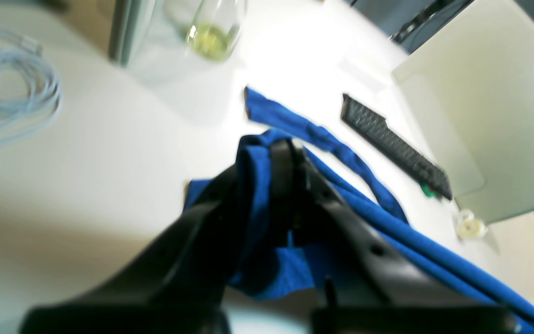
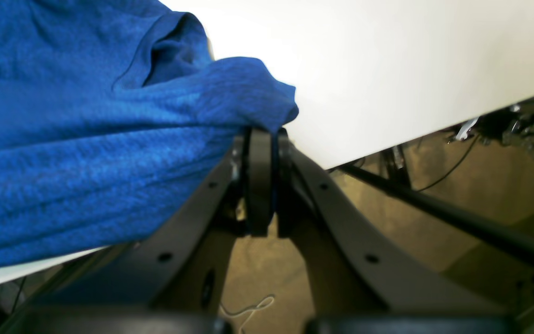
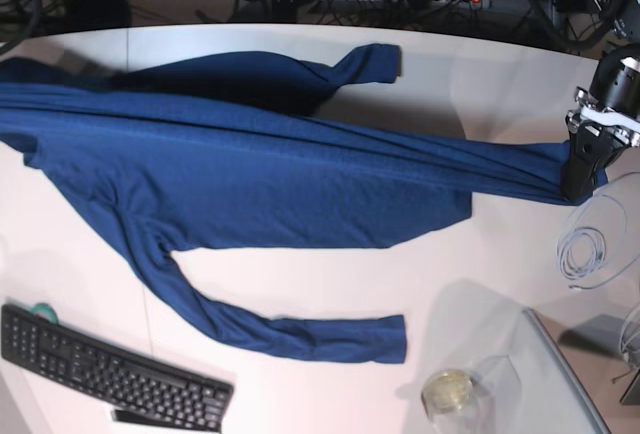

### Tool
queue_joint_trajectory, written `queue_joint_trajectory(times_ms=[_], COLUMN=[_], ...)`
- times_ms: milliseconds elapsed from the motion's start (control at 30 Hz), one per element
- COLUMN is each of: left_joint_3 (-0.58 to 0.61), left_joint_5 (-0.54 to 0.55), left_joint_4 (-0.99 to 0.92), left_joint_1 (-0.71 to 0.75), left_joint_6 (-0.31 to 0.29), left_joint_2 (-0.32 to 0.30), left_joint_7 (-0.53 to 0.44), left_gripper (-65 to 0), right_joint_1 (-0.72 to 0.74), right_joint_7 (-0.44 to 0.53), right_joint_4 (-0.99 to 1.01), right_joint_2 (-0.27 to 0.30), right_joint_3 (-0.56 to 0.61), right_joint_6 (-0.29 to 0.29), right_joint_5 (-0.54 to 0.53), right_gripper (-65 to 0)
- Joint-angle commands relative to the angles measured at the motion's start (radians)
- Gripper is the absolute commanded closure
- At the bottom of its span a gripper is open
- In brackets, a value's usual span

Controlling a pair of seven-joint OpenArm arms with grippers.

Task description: Layout the t-shirt on the table in an organized manner, then fold the t-shirt properly

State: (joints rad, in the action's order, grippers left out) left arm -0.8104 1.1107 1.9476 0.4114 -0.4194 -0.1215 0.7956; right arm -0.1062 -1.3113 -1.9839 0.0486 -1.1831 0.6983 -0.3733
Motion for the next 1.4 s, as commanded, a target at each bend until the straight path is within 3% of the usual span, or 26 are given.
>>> queue_joint_trajectory(times_ms=[0, 133, 267, 467, 600, 700, 800, 900, 1033, 1167, 1233, 1367], left_joint_3=[-0.016, -0.028, -0.040, -0.082, -0.068, -0.022, 0.052, 0.139, 0.156, 0.125, 0.101, 0.033], left_joint_5=[0.021, 0.022, 0.059, 0.250, 0.253, 0.248, 0.151, 0.044, -0.056, -0.090, -0.091, -0.091], left_joint_4=[0.020, 0.023, 0.023, 0.022, 0.019, 0.016, 0.014, -0.001, -0.049, -0.057, -0.060, -0.060], left_joint_1=[-0.001, -0.013, -0.070, -0.133, -0.205, -0.257, -0.285, -0.276, -0.245, -0.243, -0.246, -0.248], left_joint_6=[-0.003, -0.097, -0.126, -0.121, -0.112, -0.048, -0.036, -0.036, -0.036, -0.036, -0.036, -0.031], left_joint_2=[-0.016, -0.010, -0.011, -0.022, -0.023, -0.023, -0.020, -0.008, 0.027, 0.026, 0.019, 0.019], left_joint_7=[-0.063, -0.063, -0.063, -0.058, -0.057, -0.057, -0.057, -0.061, -0.064, -0.064, -0.064, -0.063], left_gripper=[0.0, 0.0, 0.0, 0.0, 0.0, 0.0, 0.0, 0.0, 0.0, 0.0, 0.0, 0.0], right_joint_1=[-0.002, -0.007, 0.001, 0.000, 0.038, 0.102, 0.112, 0.086, 0.044, 0.020, 0.021, 0.041], right_joint_7=[0.023, 0.089, 0.103, 0.105, 0.100, 0.097, 0.103, 0.105, 0.118, 0.287, 0.339, 0.379], right_joint_4=[-0.021, -0.021, -0.022, -0.022, -0.022, -0.019, -0.005, 0.093, 0.180, 0.163, 0.154, 0.154], right_joint_2=[0.027, 0.030, 0.079, 0.107, 0.139, 0.164, 0.204, 0.210, 0.244, 0.236, 0.185, 0.084], right_joint_3=[-0.037, -0.122, -0.169, -0.286, -0.286, -0.263, -0.125, 0.110, 0.619, 1.063, 1.212, 1.443], right_joint_6=[0.000, 0.000, 0.000, 0.000, 0.000, 0.000, 0.000, 0.000, 0.000, 0.000, 0.000, 0.000], right_joint_5=[0.006, -0.106, -0.191, -0.428, -0.462, -0.447, -0.447, -0.436, -0.261, -0.065, 0.023, 0.214], right_gripper=[0.0, 0.0, 0.0, -0.2, -0.3, -0.3, -0.3, -0.8, -0.9, -1.5, -9.0, -41.1])
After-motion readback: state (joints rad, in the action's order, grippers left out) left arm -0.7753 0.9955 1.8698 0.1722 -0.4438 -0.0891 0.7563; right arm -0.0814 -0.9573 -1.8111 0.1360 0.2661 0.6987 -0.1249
